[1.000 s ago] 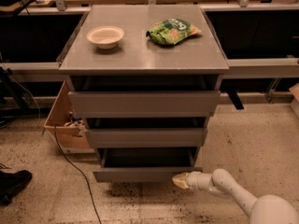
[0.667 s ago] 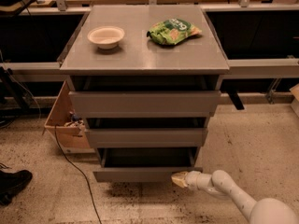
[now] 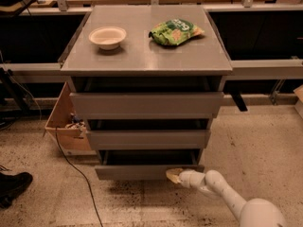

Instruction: Close bottom drawer

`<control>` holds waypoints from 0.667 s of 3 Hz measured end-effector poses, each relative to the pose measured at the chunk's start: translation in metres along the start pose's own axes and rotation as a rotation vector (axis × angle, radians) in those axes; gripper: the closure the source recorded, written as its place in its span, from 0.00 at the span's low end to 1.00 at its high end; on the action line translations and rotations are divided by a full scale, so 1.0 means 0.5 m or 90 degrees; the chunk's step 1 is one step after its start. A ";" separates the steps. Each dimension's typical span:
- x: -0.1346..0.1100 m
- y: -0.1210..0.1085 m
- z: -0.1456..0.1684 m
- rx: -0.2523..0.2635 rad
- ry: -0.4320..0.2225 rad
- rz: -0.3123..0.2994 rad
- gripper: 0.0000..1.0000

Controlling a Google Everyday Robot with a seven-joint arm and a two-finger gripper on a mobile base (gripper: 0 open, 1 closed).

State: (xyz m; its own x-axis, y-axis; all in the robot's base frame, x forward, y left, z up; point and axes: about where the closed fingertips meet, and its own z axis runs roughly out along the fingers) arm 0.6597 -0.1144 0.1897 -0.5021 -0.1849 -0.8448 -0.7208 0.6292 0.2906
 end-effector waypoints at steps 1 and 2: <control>-0.016 -0.008 0.041 0.020 -0.016 0.018 1.00; -0.044 -0.022 0.087 0.044 -0.033 0.031 1.00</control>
Offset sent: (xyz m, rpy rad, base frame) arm 0.0697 0.0424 -0.0036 0.0349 -0.0241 -0.1649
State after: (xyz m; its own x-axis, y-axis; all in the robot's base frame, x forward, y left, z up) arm 0.6995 -0.0846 0.1856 -0.5082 -0.1147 -0.8536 -0.6609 0.6874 0.3011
